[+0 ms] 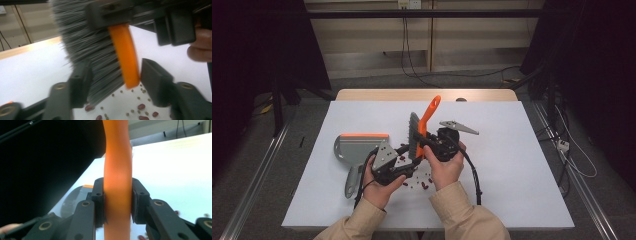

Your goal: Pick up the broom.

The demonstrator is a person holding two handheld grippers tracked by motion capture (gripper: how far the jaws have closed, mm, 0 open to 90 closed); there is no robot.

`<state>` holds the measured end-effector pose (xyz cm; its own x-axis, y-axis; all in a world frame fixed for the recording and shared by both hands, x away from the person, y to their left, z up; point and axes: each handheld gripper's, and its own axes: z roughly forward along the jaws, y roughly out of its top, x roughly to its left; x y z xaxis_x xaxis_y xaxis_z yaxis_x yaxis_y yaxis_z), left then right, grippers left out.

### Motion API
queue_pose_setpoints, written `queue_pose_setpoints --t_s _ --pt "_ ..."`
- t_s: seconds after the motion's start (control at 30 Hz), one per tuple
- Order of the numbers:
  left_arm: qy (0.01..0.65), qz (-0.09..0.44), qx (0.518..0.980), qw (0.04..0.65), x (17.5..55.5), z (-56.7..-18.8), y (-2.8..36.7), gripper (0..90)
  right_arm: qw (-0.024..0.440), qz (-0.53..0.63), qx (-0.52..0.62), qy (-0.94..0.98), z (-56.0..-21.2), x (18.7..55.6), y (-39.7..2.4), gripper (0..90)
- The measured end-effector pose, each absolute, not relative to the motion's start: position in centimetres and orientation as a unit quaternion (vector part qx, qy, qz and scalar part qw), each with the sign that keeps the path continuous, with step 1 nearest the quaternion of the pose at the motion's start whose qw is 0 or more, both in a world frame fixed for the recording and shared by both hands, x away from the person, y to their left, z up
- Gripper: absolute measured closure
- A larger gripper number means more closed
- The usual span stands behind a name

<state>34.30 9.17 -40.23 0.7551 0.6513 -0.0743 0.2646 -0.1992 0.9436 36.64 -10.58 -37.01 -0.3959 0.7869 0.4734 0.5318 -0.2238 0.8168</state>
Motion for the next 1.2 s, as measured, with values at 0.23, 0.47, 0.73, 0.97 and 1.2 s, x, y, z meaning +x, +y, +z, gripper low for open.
queue_pose_setpoints --t_s 0.23,0.47,0.73,0.97,1.2 --pt "0.302 0.176 0.751 0.561 34.6 -39.8 10.0 27.9 0.128 0.553 0.531 0.629 -36.3 36.7 -13.7 70.0" --pt "0.303 0.163 0.748 0.568 35.0 -39.5 10.8 19.8 0.151 0.530 0.527 0.647 -36.0 36.4 -16.7 70.0" --pt "0.297 0.143 0.742 0.583 35.3 -38.8 11.9 14.2 0.159 0.506 0.535 0.658 -36.3 36.3 -19.1 70.0" --pt "0.295 0.143 0.747 0.579 35.3 -38.2 13.8 9.9 0.169 0.481 0.535 0.674 -36.3 36.1 -20.8 70.0" --pt "0.302 0.143 0.747 0.575 35.3 -38.2 15.8 7.6 0.175 0.455 0.546 0.682 -36.2 35.7 -22.8 70.0"
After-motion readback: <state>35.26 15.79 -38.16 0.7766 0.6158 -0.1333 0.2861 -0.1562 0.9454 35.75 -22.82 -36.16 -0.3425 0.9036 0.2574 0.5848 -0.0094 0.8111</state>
